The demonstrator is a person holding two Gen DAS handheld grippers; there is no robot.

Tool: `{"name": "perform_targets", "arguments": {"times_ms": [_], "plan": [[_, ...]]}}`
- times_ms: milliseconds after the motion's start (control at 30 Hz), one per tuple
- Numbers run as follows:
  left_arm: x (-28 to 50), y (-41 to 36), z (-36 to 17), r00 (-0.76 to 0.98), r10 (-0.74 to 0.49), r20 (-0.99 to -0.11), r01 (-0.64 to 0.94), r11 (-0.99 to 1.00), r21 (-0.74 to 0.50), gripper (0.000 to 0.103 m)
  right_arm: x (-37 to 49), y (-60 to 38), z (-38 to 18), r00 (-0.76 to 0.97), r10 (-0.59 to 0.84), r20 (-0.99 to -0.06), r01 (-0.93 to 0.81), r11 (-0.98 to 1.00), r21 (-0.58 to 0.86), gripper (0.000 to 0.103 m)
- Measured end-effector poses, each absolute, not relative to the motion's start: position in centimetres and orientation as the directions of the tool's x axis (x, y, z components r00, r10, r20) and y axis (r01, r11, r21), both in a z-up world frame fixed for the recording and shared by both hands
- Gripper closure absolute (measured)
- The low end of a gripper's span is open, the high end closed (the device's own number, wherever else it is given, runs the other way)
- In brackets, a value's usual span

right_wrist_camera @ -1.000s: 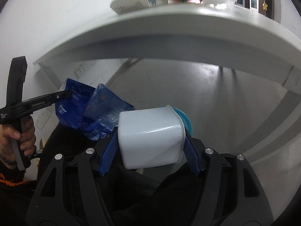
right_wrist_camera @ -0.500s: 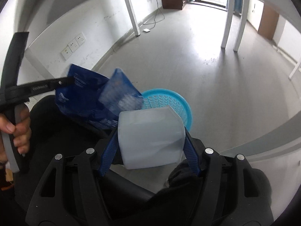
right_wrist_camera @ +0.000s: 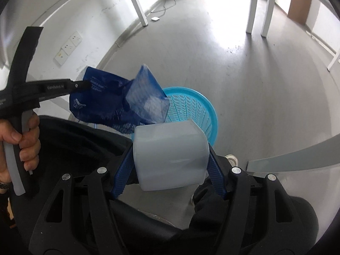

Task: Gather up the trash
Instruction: 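Carry the blue bag and white cup down over the blue wastebasket with both grippers, then open the left gripper over the basket while the right gripper releases the white cup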

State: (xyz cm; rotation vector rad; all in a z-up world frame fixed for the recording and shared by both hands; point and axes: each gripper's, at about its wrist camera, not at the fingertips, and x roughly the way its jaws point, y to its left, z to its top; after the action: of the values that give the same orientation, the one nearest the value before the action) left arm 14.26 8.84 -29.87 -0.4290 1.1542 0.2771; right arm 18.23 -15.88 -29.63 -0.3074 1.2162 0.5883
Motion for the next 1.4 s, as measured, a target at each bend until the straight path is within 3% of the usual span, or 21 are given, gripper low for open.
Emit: {"name": "perform_targets", "arguments": {"times_ms": [733, 1233, 1333, 1400], "plan": [[21.8, 8.6, -37.9, 0.195, -0.004, -0.981, -0.455, 0.885, -0.094, 0.095, 23.7, -11.7, -39.6, 0.054, 0.138, -0.989, -0.541, 0.836, 0.087, 0.042], [23.5, 8.1, -40.4, 0.113, -0.023, -0.993, -0.432, 0.899, -0.070, 0.095, 25.3, -10.4, -42.6, 0.003, 0.120, -0.993, -0.524, 0.846, 0.101, 0.042], [23.4, 8.6, -40.1, 0.134, -0.049, -0.990, -0.455, 0.884, -0.105, 0.084, 25.4, -10.7, -43.0, -0.019, 0.126, -0.992, -0.504, 0.856, 0.118, 0.041], [23.5, 9.0, -39.7, 0.155, -0.062, -0.986, -0.469, 0.874, -0.129, 0.052, 25.4, -10.8, -42.9, -0.017, 0.123, -0.992, -0.504, 0.856, 0.115, 0.033]]}}
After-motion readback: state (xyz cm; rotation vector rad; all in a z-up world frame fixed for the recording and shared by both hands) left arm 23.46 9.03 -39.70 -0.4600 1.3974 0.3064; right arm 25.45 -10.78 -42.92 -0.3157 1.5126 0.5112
